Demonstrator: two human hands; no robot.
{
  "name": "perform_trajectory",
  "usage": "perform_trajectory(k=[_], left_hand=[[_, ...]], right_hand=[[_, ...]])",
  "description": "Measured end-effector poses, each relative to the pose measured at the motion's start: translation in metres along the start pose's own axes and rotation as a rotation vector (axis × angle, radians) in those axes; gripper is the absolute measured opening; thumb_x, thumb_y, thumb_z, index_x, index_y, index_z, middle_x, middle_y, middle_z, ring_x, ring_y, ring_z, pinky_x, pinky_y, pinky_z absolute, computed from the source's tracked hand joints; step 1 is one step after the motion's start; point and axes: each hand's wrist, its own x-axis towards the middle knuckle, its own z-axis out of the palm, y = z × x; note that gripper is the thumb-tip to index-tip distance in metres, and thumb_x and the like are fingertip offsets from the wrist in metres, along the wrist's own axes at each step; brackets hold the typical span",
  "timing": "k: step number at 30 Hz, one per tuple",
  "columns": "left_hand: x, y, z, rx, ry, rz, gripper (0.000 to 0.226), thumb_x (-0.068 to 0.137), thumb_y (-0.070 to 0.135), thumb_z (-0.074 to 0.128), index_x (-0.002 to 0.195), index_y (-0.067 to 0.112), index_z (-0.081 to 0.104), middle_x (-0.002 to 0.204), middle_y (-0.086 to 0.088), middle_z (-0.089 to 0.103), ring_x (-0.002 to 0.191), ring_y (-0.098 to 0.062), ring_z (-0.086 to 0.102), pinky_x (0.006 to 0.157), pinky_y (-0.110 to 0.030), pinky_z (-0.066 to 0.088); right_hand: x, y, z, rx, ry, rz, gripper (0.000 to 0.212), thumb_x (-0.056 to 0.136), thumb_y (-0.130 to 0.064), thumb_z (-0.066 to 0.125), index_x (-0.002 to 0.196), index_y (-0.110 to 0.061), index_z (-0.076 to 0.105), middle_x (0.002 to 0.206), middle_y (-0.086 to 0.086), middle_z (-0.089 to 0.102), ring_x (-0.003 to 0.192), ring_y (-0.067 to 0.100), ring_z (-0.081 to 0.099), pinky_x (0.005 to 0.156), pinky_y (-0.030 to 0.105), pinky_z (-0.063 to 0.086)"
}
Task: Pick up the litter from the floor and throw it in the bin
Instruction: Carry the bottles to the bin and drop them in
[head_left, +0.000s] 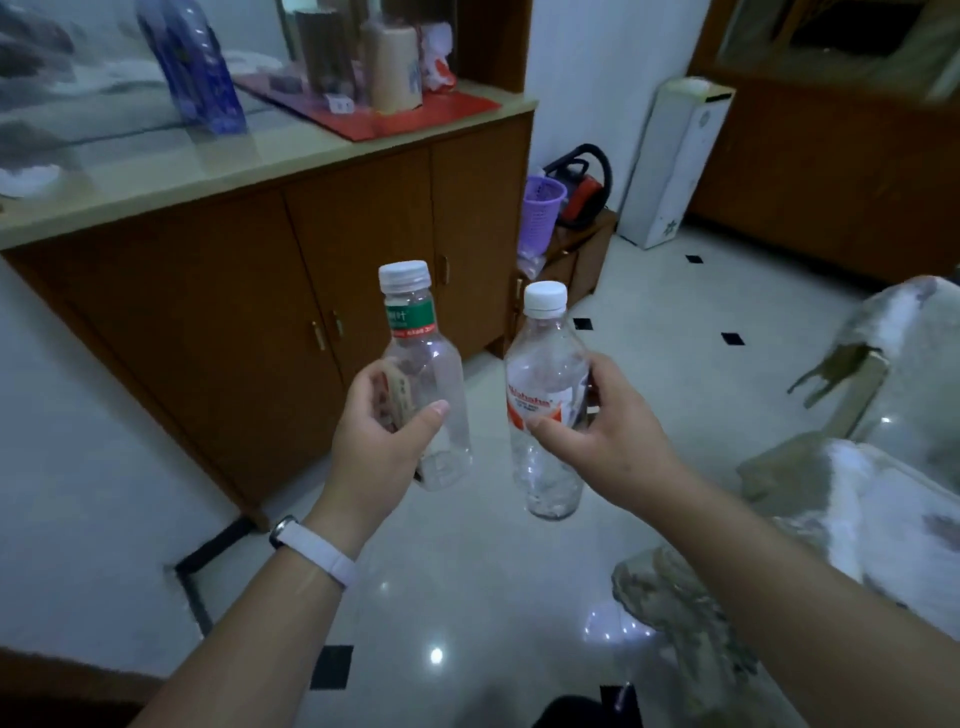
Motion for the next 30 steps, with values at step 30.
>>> perform_trajectory(k=[30], left_hand=[[0.395, 0.004, 0.336, 0.035, -0.56, 0.088, 0.057, 0.081, 0.011, 0.08, 0.131, 0.022, 0.053, 0.116, 0.01, 0.068, 0.104, -0.005, 0.066, 0.081, -0.018, 0.051]], right_hand=[[0.332, 0.181, -0.211, 0.051, 0.524, 0.295, 0.033, 0.075, -0.03, 0.076, 0.097, -0.036, 0.053, 0.09, -0.017, 0.067, 0.079, -0.005, 0.063, 0.07, 0.021, 0.048]])
